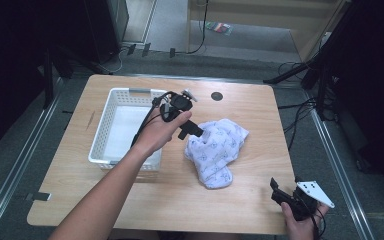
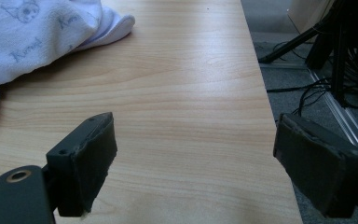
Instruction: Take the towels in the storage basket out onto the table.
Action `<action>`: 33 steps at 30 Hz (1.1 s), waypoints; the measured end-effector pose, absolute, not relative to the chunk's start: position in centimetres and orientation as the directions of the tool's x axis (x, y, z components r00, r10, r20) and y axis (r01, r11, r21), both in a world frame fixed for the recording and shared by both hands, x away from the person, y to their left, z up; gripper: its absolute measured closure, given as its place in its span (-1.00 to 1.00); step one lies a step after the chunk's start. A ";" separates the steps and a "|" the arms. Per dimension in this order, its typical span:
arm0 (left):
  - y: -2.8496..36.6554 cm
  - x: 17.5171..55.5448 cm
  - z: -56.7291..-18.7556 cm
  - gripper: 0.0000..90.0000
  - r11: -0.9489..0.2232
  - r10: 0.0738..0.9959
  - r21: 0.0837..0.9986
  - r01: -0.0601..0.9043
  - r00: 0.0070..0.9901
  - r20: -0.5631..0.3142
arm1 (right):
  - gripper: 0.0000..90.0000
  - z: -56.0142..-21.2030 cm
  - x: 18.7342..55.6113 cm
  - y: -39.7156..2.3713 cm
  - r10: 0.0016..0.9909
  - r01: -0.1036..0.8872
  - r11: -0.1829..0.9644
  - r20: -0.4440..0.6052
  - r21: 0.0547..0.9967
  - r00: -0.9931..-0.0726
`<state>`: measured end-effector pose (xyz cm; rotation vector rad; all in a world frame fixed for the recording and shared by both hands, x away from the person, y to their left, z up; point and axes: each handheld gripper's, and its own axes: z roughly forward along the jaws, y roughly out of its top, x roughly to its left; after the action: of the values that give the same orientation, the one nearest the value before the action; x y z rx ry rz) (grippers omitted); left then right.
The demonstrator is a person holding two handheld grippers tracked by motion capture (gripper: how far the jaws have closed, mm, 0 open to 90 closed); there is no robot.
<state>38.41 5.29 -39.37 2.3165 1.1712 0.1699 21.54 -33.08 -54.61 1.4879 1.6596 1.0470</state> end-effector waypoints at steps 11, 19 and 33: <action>10.2 38.2 -38.8 -1.00 -0.432 0.817 0.527 0.732 0.565 -0.114 | -0.71 -54.6 21.6 -33.0 0.991 0.460 0.033 0.030 0.887 -0.129; 14.5 37.4 -39.0 -1.00 -0.376 0.850 0.544 0.750 0.513 -0.121 | -0.71 -54.6 21.6 -33.0 0.992 0.463 0.032 0.030 0.886 -0.126; 21.0 35.5 -39.5 -1.00 -0.308 0.895 0.563 0.767 0.435 -0.103 | -0.71 -54.6 21.7 -33.0 0.992 0.467 0.031 0.030 0.884 -0.121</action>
<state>35.48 21.00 -39.55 2.1501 1.3936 0.3092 21.66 -32.98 -54.62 1.4980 1.6623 1.0313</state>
